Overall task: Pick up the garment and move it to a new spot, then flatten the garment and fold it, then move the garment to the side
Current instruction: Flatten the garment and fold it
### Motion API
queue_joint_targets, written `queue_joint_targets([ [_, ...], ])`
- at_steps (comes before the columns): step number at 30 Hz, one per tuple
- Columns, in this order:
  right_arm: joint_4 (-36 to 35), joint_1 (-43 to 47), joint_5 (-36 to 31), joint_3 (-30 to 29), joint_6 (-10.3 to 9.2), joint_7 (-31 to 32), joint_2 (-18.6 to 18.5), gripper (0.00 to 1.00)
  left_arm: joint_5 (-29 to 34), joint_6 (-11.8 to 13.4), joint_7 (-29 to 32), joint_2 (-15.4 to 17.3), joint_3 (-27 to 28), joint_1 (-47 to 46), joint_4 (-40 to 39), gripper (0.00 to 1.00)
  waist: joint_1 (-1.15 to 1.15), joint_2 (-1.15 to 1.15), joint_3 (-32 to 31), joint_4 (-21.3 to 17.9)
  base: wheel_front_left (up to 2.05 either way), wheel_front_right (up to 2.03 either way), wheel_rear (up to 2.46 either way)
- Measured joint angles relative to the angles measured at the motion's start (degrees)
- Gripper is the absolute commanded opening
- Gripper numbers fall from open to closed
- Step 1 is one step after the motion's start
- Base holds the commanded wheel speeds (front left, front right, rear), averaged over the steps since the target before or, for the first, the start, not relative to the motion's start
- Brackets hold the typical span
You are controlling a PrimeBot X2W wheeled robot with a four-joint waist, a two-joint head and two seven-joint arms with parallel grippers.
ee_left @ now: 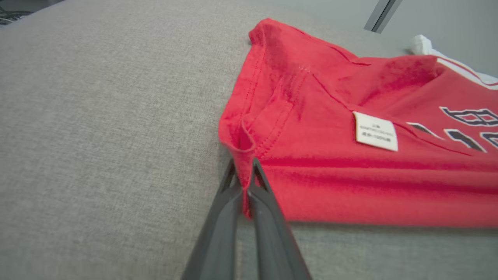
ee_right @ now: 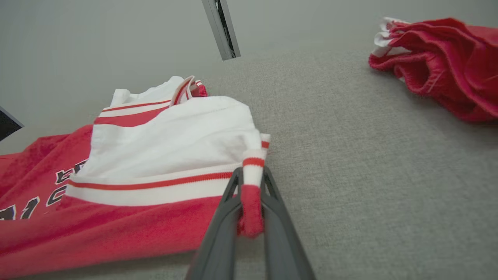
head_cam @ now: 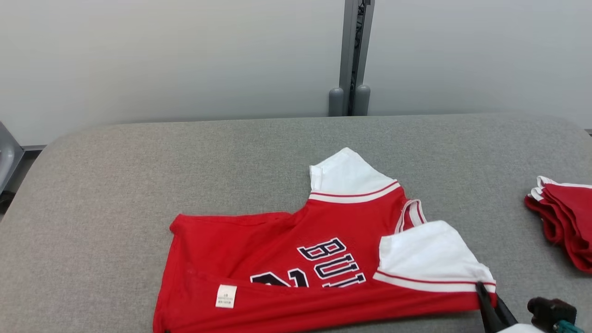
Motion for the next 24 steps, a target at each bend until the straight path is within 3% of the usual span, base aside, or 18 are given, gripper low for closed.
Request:
queue_joint_targets([
  [3,0.5,1.6,-0.1,-0.3,0.00,0.0,0.0,0.00,-0.4,0.0,0.0,0.0,-0.6,1.1,0.7,0.00,0.00,0.00,0.0,-0.1,0.00,0.00,0.00],
  [4,0.9,2.1,-0.4,-0.3,0.00,0.0,0.0,0.11,-0.5,0.2,0.0,0.0,-1.0,1.3,1.0,0.12,0.00,0.00,0.1,-0.1,0.00,0.00,0.00],
  [5,1.3,2.2,-1.1,-0.3,0.00,0.0,0.1,0.81,-0.6,0.3,0.0,0.0,-1.2,1.3,1.1,0.47,0.00,0.00,0.3,-0.1,0.00,0.00,0.00],
  [6,1.7,2.2,-1.4,-0.5,0.00,0.0,0.1,1.00,-0.7,0.5,0.0,0.0,-1.5,1.2,1.1,0.99,0.00,0.00,0.6,-0.1,0.00,0.00,0.00],
  [18,-0.3,-5.7,-4.5,-2.2,-0.18,0.0,0.9,1.00,4.1,2.1,0.0,0.4,-0.1,-8.1,-4.8,1.00,0.00,0.00,5.2,0.6,0.00,0.00,0.00],
  [24,-0.8,-10.8,-5.1,-0.1,-0.18,0.0,1.6,1.00,6.4,0.4,0.0,0.8,0.7,-17.3,2.2,1.00,0.00,0.00,7.3,0.5,0.00,0.00,0.00],
])
